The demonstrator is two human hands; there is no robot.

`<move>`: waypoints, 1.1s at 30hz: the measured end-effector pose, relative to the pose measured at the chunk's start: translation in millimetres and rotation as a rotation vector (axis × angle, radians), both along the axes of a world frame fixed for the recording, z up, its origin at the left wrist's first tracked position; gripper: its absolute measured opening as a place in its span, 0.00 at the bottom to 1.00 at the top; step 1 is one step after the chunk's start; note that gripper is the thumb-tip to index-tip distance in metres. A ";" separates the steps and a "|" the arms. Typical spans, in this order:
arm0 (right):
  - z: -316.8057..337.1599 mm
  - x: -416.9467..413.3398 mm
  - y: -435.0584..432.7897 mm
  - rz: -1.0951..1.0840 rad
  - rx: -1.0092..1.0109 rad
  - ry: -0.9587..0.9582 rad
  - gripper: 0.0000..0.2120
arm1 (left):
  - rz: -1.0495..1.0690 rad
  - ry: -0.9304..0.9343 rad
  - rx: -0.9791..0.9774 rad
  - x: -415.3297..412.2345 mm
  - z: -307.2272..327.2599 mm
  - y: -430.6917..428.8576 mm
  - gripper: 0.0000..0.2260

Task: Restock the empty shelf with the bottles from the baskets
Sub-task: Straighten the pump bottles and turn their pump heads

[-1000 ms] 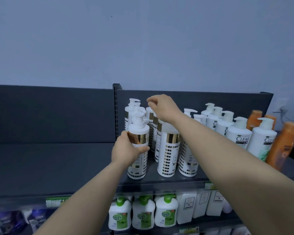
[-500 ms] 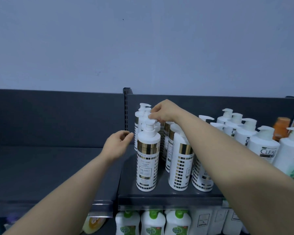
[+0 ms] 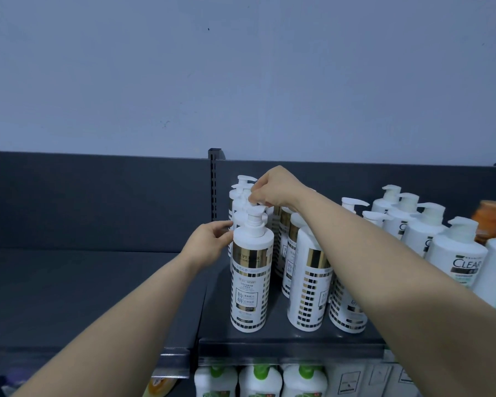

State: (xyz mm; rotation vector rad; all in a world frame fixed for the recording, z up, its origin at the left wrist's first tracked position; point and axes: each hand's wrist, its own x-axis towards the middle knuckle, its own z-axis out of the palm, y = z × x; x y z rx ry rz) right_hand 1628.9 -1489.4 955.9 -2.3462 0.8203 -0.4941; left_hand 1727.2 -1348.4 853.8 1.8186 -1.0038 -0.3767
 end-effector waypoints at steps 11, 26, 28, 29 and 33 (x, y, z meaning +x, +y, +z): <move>-5.6 -6.9 -12.0 0.053 0.114 -0.095 0.08 | -0.017 -0.004 -0.028 -0.6 3.1 -5.1 0.12; 10.2 0.2 -43.6 0.039 -0.111 0.040 0.12 | 0.094 -0.089 -0.078 38.4 44.4 -19.8 0.18; 11.3 1.3 -43.6 0.067 -0.052 0.035 0.10 | 0.027 -0.046 -0.132 38.9 51.6 -23.1 0.16; 12.4 0.5 -43.6 0.085 -0.010 0.028 0.09 | -0.018 -0.019 -0.131 38.4 54.3 -24.3 0.16; 15.6 -5.5 -39.5 0.223 0.169 0.032 0.10 | -0.163 0.018 0.045 37.7 50.2 -29.4 0.19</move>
